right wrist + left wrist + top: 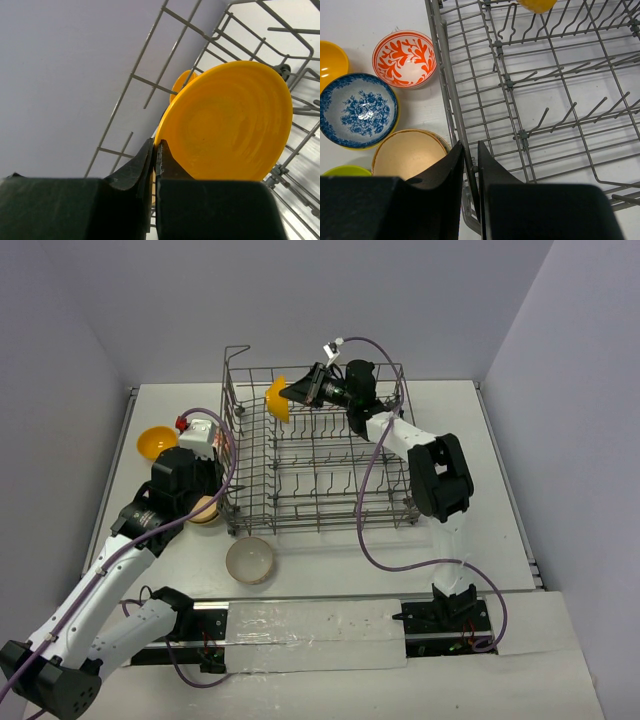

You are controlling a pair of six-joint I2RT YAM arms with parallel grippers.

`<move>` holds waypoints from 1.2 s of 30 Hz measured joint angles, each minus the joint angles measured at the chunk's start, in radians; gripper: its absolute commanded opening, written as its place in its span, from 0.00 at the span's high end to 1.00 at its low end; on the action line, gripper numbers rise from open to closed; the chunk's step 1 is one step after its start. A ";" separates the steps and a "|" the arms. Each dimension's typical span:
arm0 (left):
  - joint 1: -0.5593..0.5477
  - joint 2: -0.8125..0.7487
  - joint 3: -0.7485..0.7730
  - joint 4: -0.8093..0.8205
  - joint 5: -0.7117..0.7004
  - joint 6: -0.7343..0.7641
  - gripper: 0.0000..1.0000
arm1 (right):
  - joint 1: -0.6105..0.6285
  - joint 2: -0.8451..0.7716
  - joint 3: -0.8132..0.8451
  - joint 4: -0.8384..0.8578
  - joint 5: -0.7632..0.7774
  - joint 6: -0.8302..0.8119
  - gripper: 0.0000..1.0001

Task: Load the bowls into the dish rack
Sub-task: Insert the bowl into the dish rack.

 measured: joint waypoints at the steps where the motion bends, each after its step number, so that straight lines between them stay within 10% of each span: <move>1: 0.000 0.001 0.000 0.000 0.000 0.000 1.00 | 0.000 0.001 0.000 -0.007 0.002 -0.006 1.00; 36: 0.000 0.002 -0.003 0.010 0.002 0.004 1.00 | -0.039 0.059 0.014 -0.068 0.016 -0.074 1.00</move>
